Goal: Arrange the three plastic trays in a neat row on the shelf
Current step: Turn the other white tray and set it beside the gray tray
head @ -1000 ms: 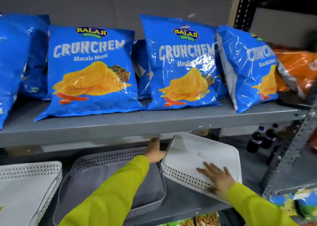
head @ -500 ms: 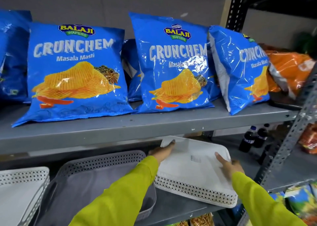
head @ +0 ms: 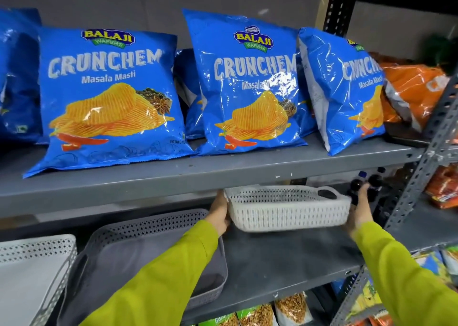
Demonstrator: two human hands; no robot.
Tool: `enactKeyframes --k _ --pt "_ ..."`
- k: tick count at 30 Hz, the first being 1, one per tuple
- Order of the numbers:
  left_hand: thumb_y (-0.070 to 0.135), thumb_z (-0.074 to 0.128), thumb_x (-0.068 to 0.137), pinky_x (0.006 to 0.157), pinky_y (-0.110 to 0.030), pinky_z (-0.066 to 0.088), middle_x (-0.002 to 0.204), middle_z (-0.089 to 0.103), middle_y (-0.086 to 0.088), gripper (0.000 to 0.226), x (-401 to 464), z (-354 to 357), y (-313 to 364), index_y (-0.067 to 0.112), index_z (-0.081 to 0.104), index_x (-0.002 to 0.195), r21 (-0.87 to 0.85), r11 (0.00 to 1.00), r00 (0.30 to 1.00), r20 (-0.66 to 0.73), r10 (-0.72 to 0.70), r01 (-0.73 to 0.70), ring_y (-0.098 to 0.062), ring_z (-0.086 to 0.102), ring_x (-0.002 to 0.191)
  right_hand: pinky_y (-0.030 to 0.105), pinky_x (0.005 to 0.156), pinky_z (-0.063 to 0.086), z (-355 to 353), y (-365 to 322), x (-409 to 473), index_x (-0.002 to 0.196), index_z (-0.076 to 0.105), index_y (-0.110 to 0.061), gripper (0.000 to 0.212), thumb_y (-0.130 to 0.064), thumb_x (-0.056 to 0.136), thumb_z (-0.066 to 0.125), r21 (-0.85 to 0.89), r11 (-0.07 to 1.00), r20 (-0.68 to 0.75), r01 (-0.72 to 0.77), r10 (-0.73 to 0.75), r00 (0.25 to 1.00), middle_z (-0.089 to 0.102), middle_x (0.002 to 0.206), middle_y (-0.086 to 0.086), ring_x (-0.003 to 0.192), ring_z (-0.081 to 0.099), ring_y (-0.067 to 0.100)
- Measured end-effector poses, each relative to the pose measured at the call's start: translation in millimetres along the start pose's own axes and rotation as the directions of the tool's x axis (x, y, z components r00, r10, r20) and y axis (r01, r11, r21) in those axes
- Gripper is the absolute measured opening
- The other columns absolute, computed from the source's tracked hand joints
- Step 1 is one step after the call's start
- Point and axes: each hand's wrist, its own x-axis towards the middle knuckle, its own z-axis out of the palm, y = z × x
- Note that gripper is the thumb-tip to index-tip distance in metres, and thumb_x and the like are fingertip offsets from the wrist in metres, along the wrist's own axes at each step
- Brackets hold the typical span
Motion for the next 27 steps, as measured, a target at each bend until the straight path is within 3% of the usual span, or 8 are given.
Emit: enactKeyframes --k 3,5,10,14,19,22,25,27 --pt "0.005 0.047 0.085 0.057 -0.022 0.056 0.097 0.067 -0.020 0.021 -19 -6 -7 -0.003 0.065 0.092 0.290 0.956 0.985 0.142 -0.094 0.050 -0.023 0.066 0.070 0.052 0.097 0.046 -29 26 21 0.109 0.069 -0.007 0.054 -0.049 0.076 0.065 -0.153 0.984 -0.056 -0.094 0.087 0.995 0.074 0.097 0.019 0.085 0.066 0.034" --pt "-0.012 0.038 0.084 0.042 -0.018 0.050 0.079 0.060 -0.012 0.025 -27 -9 -14 0.001 0.057 0.075 0.398 0.914 0.991 0.067 -0.113 0.078 -0.021 0.059 0.064 0.052 0.092 0.049 -50 47 49 0.119 0.060 0.007 0.057 -0.020 0.070 0.069 -0.356 0.923 -0.194 -0.148 0.082 0.978 0.069 0.091 0.024 0.078 0.064 0.034" --pt "0.001 0.057 0.082 0.082 -0.033 0.052 0.111 0.069 -0.021 0.028 -37 -22 -8 -0.006 0.065 0.107 0.683 0.728 0.981 -0.093 0.168 -0.060 -0.033 0.065 0.105 0.046 0.100 0.044 -12 50 5 0.128 0.048 0.008 0.056 -0.019 0.084 0.068 -0.761 0.610 -0.380 -0.220 -0.144 0.914 0.052 0.132 0.030 0.119 0.051 0.045" --pt "0.005 0.053 0.082 0.085 -0.036 0.054 0.101 0.075 -0.017 0.023 -56 -86 29 0.007 0.075 0.090 0.793 0.538 0.729 -0.185 0.659 -0.284 -0.034 0.069 0.098 0.045 0.108 0.038 37 68 -33 0.126 0.054 -0.005 0.050 -0.030 0.084 0.067 -0.962 0.257 -0.022 0.096 -0.423 0.906 0.059 0.128 0.023 0.119 0.053 0.042" --pt "0.024 0.054 0.082 0.081 -0.048 0.056 0.101 0.072 -0.022 0.025 -92 -247 43 0.014 0.070 0.098 0.818 0.566 0.519 -0.442 0.732 -0.102 -0.044 0.067 0.092 0.040 0.116 0.028 121 128 -83 0.139 0.045 -0.020 0.071 -0.062 0.082 0.054 -0.936 0.221 0.287 0.273 0.032 0.957 0.050 0.144 0.006 0.132 0.047 0.029" --pt "0.058 0.049 0.079 0.097 -0.051 0.048 0.119 0.063 -0.025 0.063 -127 -331 32 0.008 0.063 0.114 0.807 0.569 0.636 -0.525 0.565 0.160 -0.044 0.059 0.108 0.044 0.119 0.020 147 166 -102 0.146 0.032 -0.028 0.103 -0.090 0.064 0.033 -0.950 0.054 0.313 0.309 0.239 0.919 0.049 0.146 0.001 0.135 0.043 0.026" --pt "0.090 0.039 0.062 0.096 -0.044 0.043 0.127 0.061 -0.019 0.104 -159 -359 13 0.010 0.054 0.126 0.807 0.512 0.831 -0.480 0.281 0.293 -0.039 0.056 0.115 0.049 0.119 0.012 155 187 -116 0.139 0.034 -0.032 0.081 -0.079 0.074 0.040 -0.894 -0.210 0.355 0.396 0.208 0.911 0.064 0.129 -0.002 0.125 0.054 0.023" --pt "0.091 0.041 0.060 0.087 -0.041 0.044 0.120 0.065 -0.015 0.091 -172 -350 0 0.016 0.057 0.111 0.863 0.436 0.885 -0.390 0.254 0.255 -0.036 0.059 0.108 0.047 0.118 0.017 150 189 -123 0.135 0.040 -0.031 0.065 -0.067 0.081 0.044 -0.872 -0.270 0.380 0.408 0.151 0.913 0.066 0.124 0.000 0.121 0.057 0.024"
